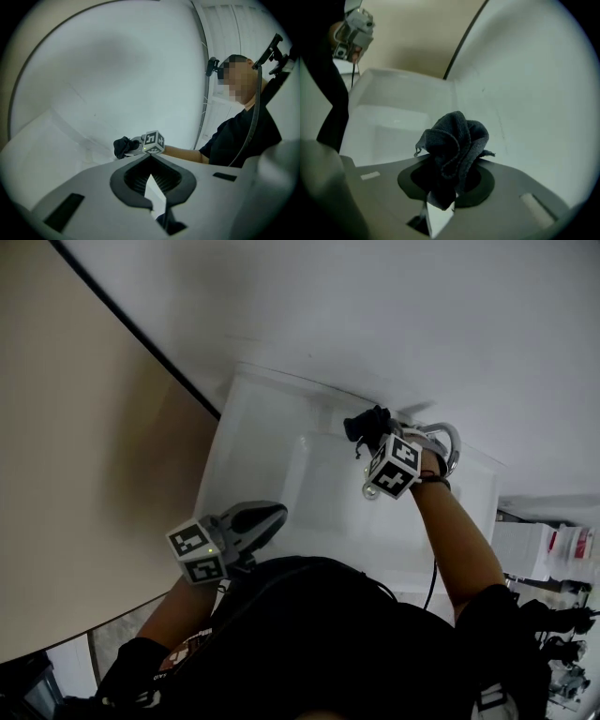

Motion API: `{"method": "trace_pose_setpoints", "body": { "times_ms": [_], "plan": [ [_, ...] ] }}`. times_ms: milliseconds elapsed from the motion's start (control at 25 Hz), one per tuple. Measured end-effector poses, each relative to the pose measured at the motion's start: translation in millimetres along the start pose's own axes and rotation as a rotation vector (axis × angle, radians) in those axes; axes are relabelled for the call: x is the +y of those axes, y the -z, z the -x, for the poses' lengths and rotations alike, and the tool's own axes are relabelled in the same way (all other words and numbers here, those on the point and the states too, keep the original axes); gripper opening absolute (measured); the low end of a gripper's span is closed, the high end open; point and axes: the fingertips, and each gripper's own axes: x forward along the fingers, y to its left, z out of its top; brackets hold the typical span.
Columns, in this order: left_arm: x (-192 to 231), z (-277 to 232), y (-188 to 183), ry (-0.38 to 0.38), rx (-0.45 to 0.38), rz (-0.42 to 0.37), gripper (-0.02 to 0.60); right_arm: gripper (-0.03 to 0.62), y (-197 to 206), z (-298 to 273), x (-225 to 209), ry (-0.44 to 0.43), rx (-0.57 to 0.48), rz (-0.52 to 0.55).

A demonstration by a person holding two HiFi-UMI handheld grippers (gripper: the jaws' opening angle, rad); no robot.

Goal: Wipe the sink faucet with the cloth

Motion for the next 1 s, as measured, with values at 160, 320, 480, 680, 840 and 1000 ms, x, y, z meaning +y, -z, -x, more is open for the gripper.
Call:
{"method": "trace_pose_setpoints", "body": {
  "times_ms": [160, 320, 480, 680, 840, 1000],
  "plan": [
    [3, 9, 1, -0.005, -0.027, 0.006, -0.002, 0.078, 58, -29, -30, -0.070, 0.466, 0.275],
    [5, 20, 4, -0.015, -0.055, 0.020, -0.002, 0.078, 124, -50, -36, -0.151, 0.827, 0.369],
    [15, 26, 4, -0.040, -0.075, 0.035, -0.002, 0.080, 132, -71, -36, -0.165, 0.898, 0.350],
    [21, 34, 6, -0.076, -0.078, 0.043, -0.002, 0.078, 140, -104, -22, -0.185, 0.926, 0.388],
    [22, 39, 9, -0.094, -0.078, 0.057, -0.002, 0.078, 144, -126, -12, -0.193, 0.889, 0.354],
    [15, 35, 11, -0.082, -0.070, 0.060, -0.002, 0.078, 125, -119, -4, -0.115, 0.845, 0.301]
  ]
}}
